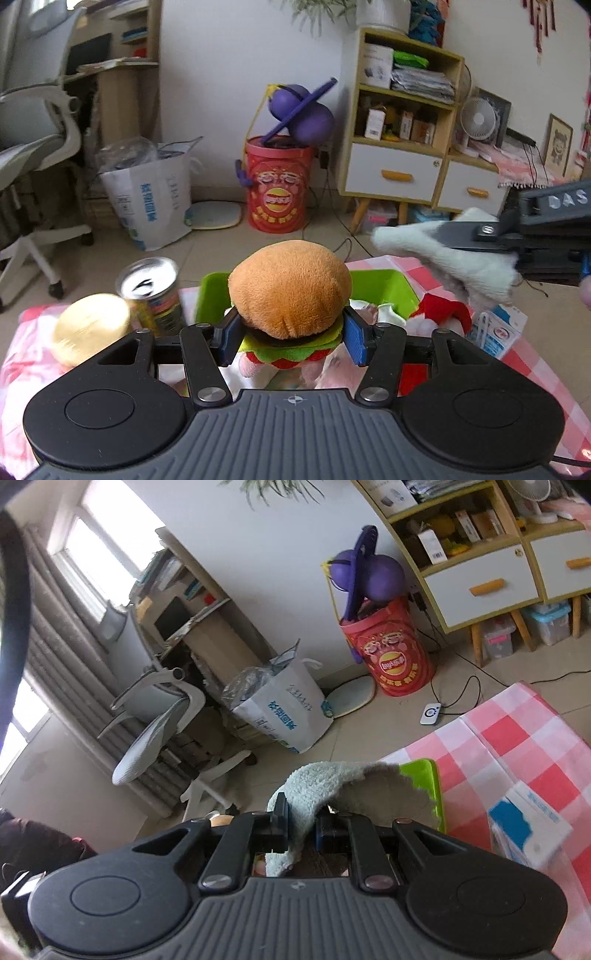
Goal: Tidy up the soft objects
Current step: 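Carry the burger and green towel into the green tray and open both tools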
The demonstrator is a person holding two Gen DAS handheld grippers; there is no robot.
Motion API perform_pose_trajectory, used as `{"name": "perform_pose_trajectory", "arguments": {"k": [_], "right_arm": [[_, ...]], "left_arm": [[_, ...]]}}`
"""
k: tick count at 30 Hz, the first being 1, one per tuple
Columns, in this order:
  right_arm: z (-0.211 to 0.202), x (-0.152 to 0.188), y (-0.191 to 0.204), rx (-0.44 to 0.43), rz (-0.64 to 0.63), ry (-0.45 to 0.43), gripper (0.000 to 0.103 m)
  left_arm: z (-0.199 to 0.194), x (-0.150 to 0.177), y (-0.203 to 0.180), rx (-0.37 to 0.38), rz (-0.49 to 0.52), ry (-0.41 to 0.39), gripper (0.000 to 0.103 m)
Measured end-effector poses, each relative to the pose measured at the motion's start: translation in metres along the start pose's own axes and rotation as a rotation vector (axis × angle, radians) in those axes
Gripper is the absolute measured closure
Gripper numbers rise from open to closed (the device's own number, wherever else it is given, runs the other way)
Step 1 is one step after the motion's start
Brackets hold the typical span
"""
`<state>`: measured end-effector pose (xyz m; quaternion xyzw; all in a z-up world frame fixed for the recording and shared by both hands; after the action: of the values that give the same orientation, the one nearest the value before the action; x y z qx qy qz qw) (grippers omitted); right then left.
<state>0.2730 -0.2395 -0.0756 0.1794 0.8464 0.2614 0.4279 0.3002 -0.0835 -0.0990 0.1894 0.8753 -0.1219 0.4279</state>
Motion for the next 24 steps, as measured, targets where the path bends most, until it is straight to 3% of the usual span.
{"name": "perform_pose_trajectory", "arguments": {"k": [10, 20, 24], "right_arm": [[0.068, 0.005, -0.029, 0.13, -0.038, 0.066, 0.103], [0.098, 0.024, -0.039, 0.221, -0.124, 0.106, 0.103], [0.093, 0.022, -0.035, 0.216, -0.143, 0.103, 0.101]], "left_arm": [[0.074, 0.014, -0.02, 0.061, 0.045, 0.099, 0.047], [0.086, 0.019, -0.02, 0.082, 0.058, 0.11, 0.046], [0.078, 0.014, -0.024, 0.071, 0.069, 0.081, 0.035]]}}
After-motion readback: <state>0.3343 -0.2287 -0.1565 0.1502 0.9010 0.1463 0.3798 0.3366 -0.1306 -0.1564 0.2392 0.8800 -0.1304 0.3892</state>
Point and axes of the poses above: each gripper's, at about its wrist camera, not at the fingertips, and z roughly the way its jaws point, y to its left, x to its underside, the point moved 8 cm from there along z, roughly the way its jaws point, and after that the axes turned 1 degree about y, right-handed, at the moved point
